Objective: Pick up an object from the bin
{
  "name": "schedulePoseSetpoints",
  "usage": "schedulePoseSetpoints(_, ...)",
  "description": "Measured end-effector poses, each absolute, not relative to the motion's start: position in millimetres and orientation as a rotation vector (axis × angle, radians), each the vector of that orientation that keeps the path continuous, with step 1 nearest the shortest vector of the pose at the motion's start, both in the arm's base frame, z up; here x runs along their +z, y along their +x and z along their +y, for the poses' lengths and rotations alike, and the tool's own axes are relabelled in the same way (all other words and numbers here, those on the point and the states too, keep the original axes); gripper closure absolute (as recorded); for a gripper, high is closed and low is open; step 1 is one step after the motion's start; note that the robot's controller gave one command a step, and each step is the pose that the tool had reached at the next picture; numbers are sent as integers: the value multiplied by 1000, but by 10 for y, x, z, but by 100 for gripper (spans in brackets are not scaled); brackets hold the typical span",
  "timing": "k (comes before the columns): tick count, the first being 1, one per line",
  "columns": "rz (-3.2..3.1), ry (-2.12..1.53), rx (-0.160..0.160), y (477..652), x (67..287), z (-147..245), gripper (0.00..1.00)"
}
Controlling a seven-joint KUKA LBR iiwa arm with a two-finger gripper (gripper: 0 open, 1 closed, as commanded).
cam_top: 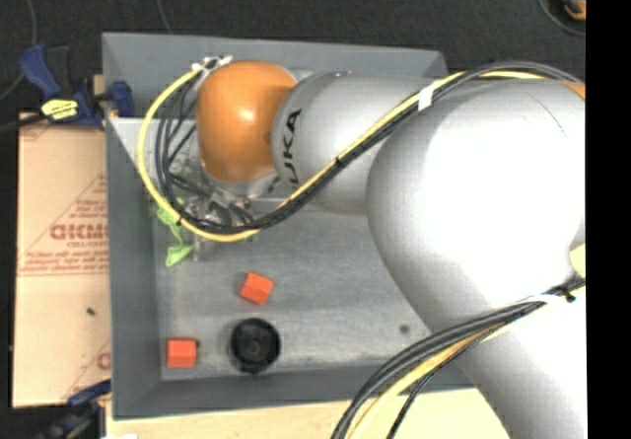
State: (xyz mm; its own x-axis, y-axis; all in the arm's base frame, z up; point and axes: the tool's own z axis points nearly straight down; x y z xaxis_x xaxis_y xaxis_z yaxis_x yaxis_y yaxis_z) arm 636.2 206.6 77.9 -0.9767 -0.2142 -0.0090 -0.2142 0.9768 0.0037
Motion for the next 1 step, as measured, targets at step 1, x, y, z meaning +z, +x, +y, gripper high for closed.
schedulePoseSetpoints(1, 3115, -336, 7, 6361, 779, 2066, 100)
